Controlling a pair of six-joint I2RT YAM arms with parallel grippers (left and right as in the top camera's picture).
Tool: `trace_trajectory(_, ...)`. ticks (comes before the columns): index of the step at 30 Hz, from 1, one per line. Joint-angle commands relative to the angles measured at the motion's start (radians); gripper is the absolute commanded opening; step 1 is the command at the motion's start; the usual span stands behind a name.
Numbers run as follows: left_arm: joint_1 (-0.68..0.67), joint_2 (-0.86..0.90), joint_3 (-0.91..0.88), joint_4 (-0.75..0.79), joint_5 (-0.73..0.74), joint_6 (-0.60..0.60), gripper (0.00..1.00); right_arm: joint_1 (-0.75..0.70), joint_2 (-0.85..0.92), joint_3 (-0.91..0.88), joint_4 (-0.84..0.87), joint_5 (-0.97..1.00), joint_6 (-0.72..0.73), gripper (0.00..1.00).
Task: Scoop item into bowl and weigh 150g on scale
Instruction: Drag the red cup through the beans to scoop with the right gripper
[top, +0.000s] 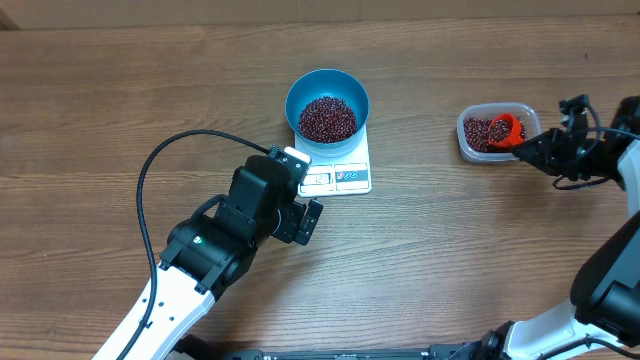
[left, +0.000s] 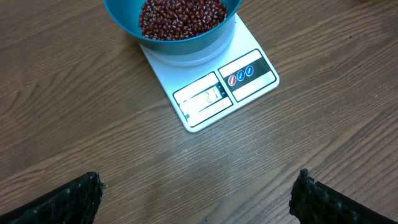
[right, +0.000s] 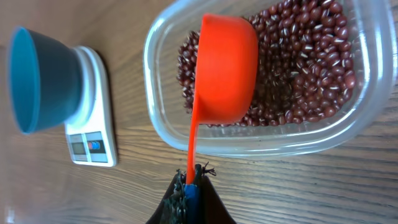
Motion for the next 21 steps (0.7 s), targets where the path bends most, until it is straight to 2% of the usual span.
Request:
trace_trajectory(1, 0.004, 0.003, 0.000, 0.004, 0.012, 0.018, 0.99, -0.026, 0.003, -0.006, -0.003, -0.119, -0.006, 0.04)
trace_trajectory(14, 0.004, 0.003, 0.000, 0.004, 0.012, 0.018, 1.00, -0.026, 0.003, -0.006, -0.010, -0.420, -0.006, 0.04)
trace_trajectory(21, 0.004, 0.003, 0.000, 0.004, 0.012, 0.018, 1.00, 0.027, 0.003, -0.006, -0.006, -0.555, -0.006, 0.04)
